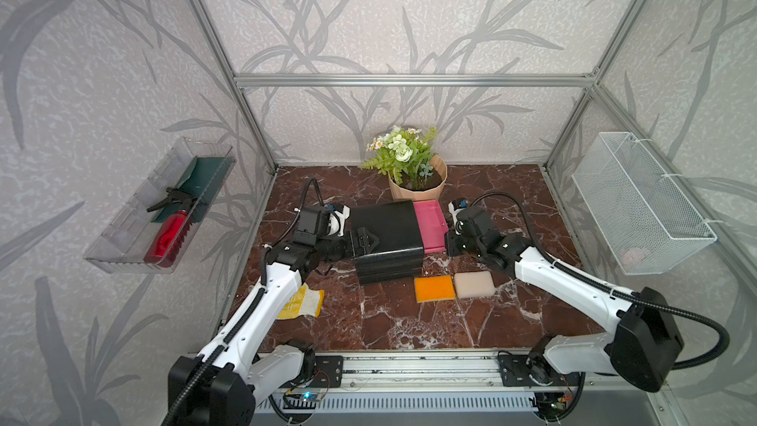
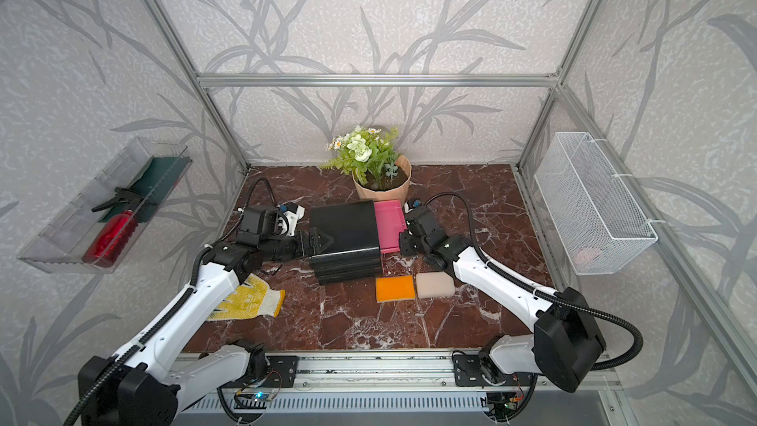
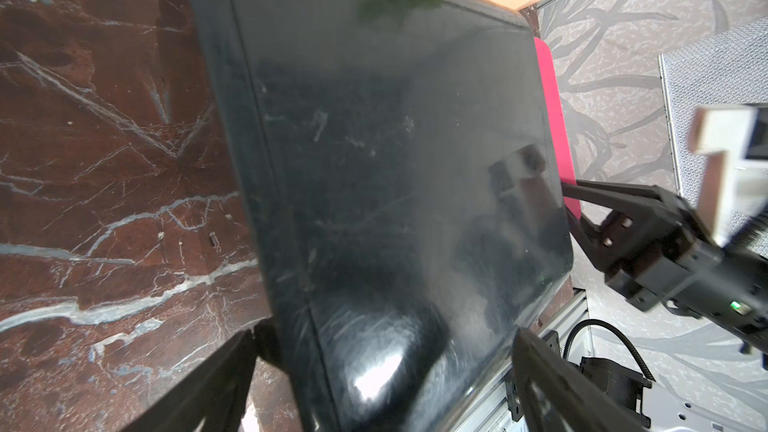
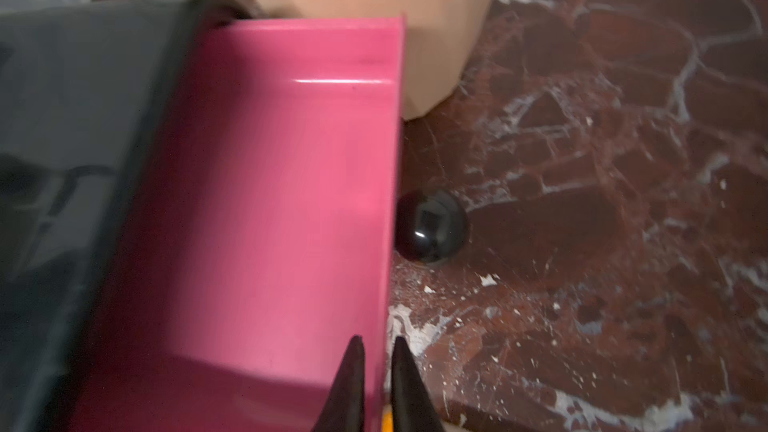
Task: Take the sponge out of the drawer
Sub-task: Close the drawer of the storage box.
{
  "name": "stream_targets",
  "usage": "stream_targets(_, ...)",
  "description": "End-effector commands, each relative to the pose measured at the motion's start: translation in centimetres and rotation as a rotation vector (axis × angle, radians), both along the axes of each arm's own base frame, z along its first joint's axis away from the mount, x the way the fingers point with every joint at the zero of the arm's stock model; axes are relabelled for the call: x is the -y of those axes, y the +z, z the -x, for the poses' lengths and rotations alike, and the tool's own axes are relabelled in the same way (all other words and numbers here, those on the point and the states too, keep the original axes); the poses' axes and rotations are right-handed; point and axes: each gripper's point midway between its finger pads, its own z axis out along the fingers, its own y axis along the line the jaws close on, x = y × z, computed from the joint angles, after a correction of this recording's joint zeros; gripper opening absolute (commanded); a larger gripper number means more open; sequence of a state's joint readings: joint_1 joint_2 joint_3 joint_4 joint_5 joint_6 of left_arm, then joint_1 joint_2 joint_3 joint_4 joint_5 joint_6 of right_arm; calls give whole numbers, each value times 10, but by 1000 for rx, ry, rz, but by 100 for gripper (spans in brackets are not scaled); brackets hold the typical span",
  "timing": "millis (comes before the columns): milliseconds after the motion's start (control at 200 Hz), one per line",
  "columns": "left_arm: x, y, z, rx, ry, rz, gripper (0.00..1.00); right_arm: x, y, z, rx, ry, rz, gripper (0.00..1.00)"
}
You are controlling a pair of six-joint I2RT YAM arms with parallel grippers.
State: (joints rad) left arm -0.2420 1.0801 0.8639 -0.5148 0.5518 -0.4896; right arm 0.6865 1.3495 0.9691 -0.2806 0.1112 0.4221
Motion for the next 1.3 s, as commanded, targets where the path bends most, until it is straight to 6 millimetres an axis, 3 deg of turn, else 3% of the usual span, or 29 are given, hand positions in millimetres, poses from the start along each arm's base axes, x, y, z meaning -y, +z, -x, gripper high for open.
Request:
stream_targets(0,7,5,-1,25,-33,26,95,-27,38,-6,90,42,-87,36)
stream_targets(105,6,5,-1,25,-31,26,95,-15,44,-6,117,1,-66,61)
stream_targets(230,7,5,0,25,-32,27,95,8,58,-4,180,-64,-46,82)
stream_targets(405,5,5,-1,26,-26,24,95,47,64,-5,193,-151,-30,90)
stream_targets(585,5,6,0,28,-26,21,95,73,32,-3,103,-188,15,90)
stream_targets(765,5,4,-1,19,-23,26,95,64,-1,5,30,-129,12,93)
stream_targets(915,10,2,-1,4,-30,59,95,40,-13,13,6,-40,-87,92)
stream_targets(1125,12,1,-3,0,-41,65,95,25,-11,14,41,-3,-98,91)
stream_targets(1295,14,0,-3,-4,-49,71,95,1,-16,18,22,57,-99,91)
